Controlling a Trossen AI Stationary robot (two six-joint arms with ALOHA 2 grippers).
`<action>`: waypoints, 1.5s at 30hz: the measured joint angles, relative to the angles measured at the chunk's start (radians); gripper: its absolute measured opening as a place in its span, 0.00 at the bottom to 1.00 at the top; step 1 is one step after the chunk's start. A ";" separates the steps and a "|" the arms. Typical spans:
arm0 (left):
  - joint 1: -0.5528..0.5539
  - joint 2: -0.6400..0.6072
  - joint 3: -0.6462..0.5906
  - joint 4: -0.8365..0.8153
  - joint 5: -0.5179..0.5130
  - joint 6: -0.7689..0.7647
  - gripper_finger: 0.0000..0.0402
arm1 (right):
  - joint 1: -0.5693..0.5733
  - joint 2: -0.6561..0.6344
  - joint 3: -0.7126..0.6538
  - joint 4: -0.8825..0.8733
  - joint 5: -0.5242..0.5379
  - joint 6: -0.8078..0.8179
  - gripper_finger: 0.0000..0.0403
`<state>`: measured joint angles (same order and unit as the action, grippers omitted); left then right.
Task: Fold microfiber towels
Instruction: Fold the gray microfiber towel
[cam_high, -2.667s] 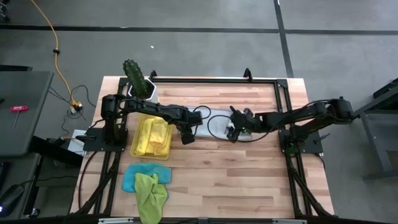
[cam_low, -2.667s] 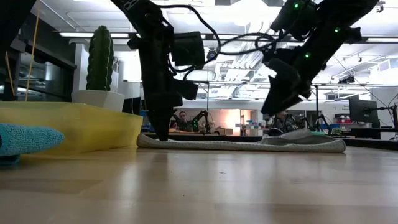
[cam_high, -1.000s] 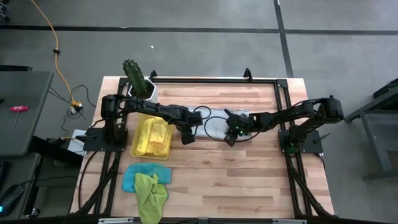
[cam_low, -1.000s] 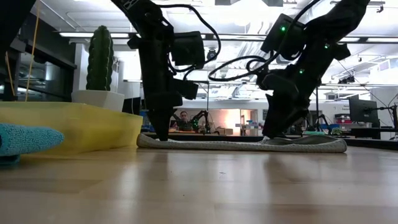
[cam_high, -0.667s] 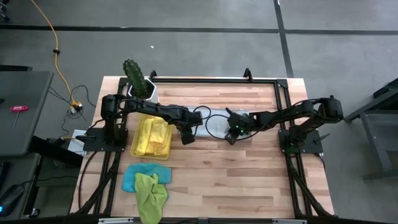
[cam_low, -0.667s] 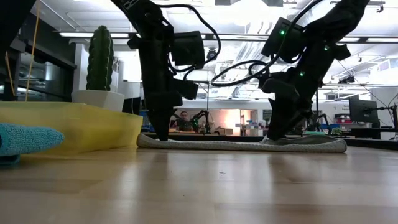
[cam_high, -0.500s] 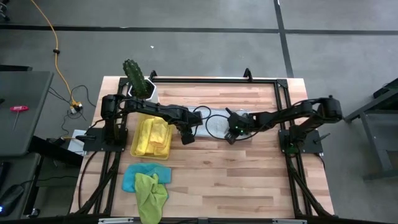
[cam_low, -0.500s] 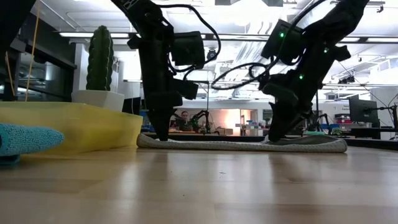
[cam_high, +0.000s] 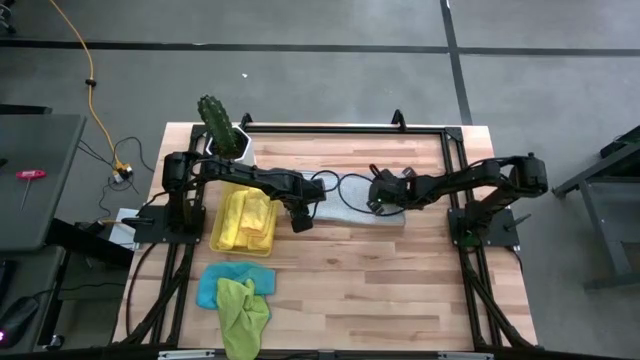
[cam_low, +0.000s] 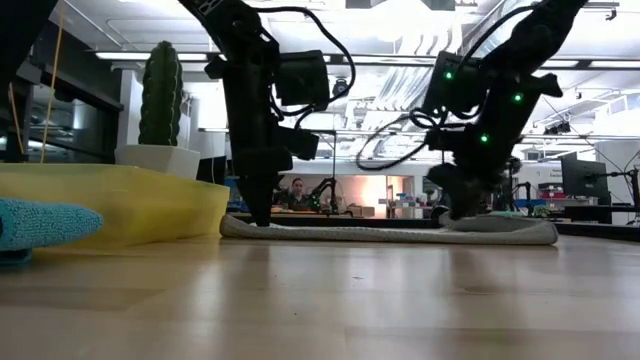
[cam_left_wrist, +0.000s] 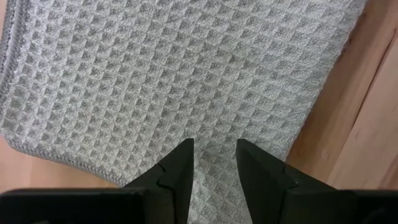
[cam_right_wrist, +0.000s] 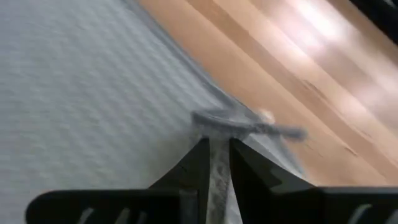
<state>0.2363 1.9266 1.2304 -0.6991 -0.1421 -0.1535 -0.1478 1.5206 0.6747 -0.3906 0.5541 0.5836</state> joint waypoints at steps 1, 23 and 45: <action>0.000 0.000 0.000 0.000 0.000 0.000 0.28 | -0.003 0.000 0.004 -0.046 0.016 0.023 0.13; 0.000 0.000 0.000 -0.016 0.000 0.009 0.28 | 0.025 -0.004 0.028 -0.365 0.144 0.100 0.18; 0.000 0.000 0.000 -0.015 0.000 0.010 0.28 | -0.147 -0.004 -0.068 -0.190 0.002 -0.041 0.04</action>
<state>0.2359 1.9270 1.2304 -0.7139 -0.1417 -0.1436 -0.2950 1.5166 0.6064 -0.5803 0.5558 0.5422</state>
